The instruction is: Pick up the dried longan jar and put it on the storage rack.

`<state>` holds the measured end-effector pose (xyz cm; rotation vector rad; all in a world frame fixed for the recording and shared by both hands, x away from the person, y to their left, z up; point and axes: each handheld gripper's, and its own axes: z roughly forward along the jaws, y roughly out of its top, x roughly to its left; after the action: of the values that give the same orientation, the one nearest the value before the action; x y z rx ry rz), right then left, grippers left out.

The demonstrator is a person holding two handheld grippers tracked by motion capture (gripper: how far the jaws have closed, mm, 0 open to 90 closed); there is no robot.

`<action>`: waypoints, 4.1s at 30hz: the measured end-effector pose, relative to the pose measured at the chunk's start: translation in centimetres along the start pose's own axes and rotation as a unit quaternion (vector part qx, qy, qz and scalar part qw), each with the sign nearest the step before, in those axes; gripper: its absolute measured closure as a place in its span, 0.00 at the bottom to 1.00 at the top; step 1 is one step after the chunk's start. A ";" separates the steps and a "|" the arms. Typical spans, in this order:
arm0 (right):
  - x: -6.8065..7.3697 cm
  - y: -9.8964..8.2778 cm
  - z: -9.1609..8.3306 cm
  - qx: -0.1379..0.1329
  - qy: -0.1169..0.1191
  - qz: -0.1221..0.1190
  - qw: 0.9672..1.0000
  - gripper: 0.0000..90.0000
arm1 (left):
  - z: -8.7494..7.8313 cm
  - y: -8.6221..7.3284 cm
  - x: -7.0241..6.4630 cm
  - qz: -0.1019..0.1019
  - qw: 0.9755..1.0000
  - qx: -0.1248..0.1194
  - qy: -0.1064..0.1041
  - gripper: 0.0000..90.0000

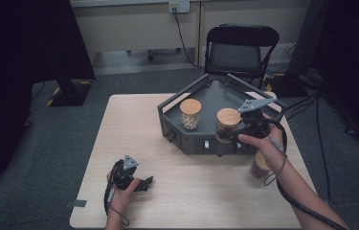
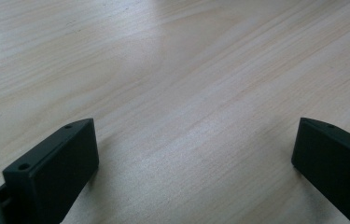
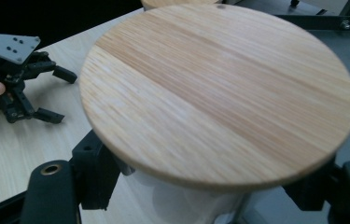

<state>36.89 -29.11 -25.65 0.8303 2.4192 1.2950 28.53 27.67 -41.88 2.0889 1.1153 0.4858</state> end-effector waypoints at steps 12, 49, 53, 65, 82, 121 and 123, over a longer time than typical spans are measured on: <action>-0.3 1.0 0.6 0.000 -0.018 0.005 1.000 0.28 | 0.0 0.0 0.0 0.001 1.000 0.001 0.000 0.00; -1.4 0.7 4.1 0.011 -0.061 0.032 0.998 0.28 | 0.0 0.0 0.0 0.001 1.000 0.001 0.000 0.00; -1.3 0.5 4.4 0.011 -0.062 0.029 0.998 0.28 | 0.0 0.0 0.0 0.000 1.000 0.000 0.000 0.00; -1.3 0.4 5.0 0.011 -0.061 0.026 0.998 0.28 | 0.0 0.0 0.0 0.000 1.000 0.000 0.000 0.00; -1.4 0.0 5.5 0.011 -0.061 0.029 0.998 0.28 | 0.0 0.0 0.0 0.000 1.000 0.000 0.000 0.00; -1.3 0.5 5.8 0.025 -0.068 0.043 0.996 0.12 | 0.0 0.0 -0.1 0.001 1.000 0.000 0.001 0.00; -1.3 0.5 5.7 0.024 -0.070 0.048 0.996 0.10 | 0.0 0.0 -0.1 0.001 1.000 0.000 0.001 0.00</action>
<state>40.87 -25.90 -28.46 1.0249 2.3343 1.1744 28.46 27.63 -41.87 2.0897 1.1156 0.4896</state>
